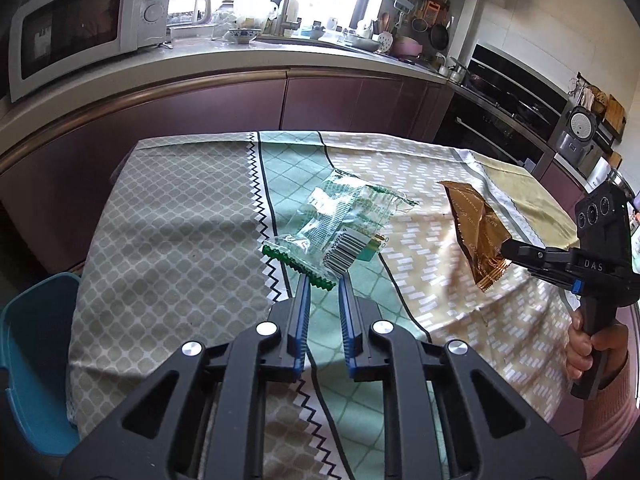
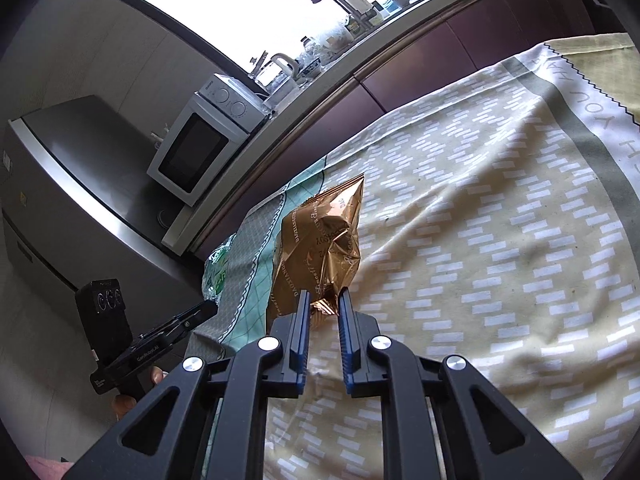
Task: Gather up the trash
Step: 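Carry the clear packet and gold wrapper to the teal bin and release both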
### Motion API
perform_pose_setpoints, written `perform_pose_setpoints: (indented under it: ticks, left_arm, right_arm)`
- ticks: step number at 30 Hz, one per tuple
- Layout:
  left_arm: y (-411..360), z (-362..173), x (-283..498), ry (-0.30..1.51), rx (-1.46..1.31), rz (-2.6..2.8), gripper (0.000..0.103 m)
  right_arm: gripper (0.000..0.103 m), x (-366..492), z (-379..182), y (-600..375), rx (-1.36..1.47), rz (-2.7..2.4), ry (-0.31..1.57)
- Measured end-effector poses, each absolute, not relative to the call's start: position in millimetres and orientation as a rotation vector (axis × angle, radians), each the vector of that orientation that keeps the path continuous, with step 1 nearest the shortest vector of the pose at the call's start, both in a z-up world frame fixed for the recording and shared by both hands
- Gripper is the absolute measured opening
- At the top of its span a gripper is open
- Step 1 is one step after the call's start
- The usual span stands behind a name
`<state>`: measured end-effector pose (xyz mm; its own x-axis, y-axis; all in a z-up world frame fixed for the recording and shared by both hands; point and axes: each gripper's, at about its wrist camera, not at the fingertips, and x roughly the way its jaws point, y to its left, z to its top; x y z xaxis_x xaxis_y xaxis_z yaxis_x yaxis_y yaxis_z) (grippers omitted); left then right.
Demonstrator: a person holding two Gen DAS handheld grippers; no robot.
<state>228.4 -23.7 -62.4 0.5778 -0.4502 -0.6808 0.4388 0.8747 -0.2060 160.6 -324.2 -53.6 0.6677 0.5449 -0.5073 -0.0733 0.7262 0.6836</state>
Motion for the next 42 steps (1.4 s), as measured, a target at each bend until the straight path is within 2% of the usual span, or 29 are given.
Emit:
perform_pose_setpoints:
  ticks: [16,28,42]
  left_arm:
    - [72.3,-33.5,177.8,0.721,-0.094,-0.404,0.015]
    - [163.2,-33.7,150.3,0.705,-0.138,-0.25,0.015]
    - [221.8,-45.5,141.2,0.716,-0.168,-0.127,0.015]
  right_arm:
    - [0.012,166.1,-25.9,-241.6,0.573,0.583,0.781]
    - [0.012,185.3,-14.6,-156.5,0.476,0.731,0.825]
    - [0.012,216.7,-10.6,-74.5,0.372,0.847,0.883]
